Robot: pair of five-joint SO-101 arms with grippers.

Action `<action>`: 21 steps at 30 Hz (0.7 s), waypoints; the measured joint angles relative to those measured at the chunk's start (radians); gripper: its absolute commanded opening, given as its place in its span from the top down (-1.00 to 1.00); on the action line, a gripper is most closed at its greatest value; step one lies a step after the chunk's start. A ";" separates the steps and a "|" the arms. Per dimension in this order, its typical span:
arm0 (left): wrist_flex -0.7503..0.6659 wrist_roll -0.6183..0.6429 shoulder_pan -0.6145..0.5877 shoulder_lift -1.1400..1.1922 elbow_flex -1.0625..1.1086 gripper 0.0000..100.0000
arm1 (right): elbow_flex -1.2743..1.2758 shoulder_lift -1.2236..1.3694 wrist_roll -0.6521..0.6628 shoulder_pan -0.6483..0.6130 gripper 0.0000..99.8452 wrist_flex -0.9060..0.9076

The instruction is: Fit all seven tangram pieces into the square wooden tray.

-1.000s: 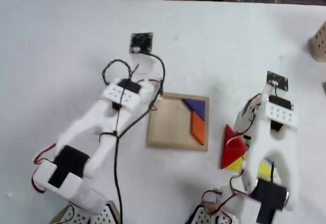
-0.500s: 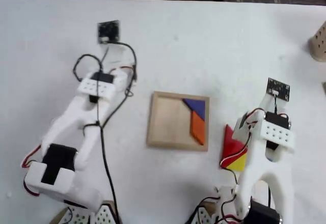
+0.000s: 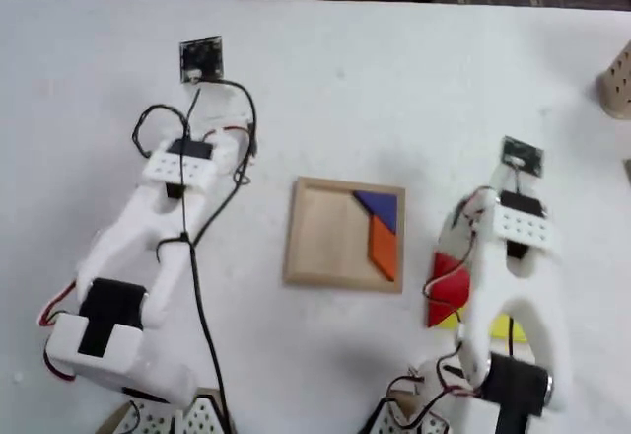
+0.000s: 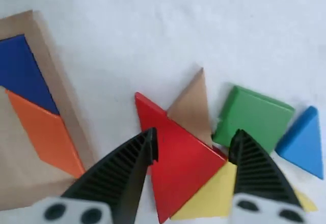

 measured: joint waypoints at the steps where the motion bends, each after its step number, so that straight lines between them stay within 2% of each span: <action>1: 0.000 0.000 0.000 0.000 0.009 0.95 | -0.009 0.014 0.015 -0.008 0.53 0.000; 11: -0.095 0.000 0.000 0.000 0.081 0.95 | -0.020 0.078 0.175 -0.009 0.53 -0.084; 18: -0.097 0.000 0.000 0.000 0.081 0.95 | -0.037 0.172 0.176 -0.012 0.54 -0.167; 21: -0.097 0.000 0.000 0.000 0.081 0.95 | -0.046 0.186 0.124 -0.009 0.54 -0.178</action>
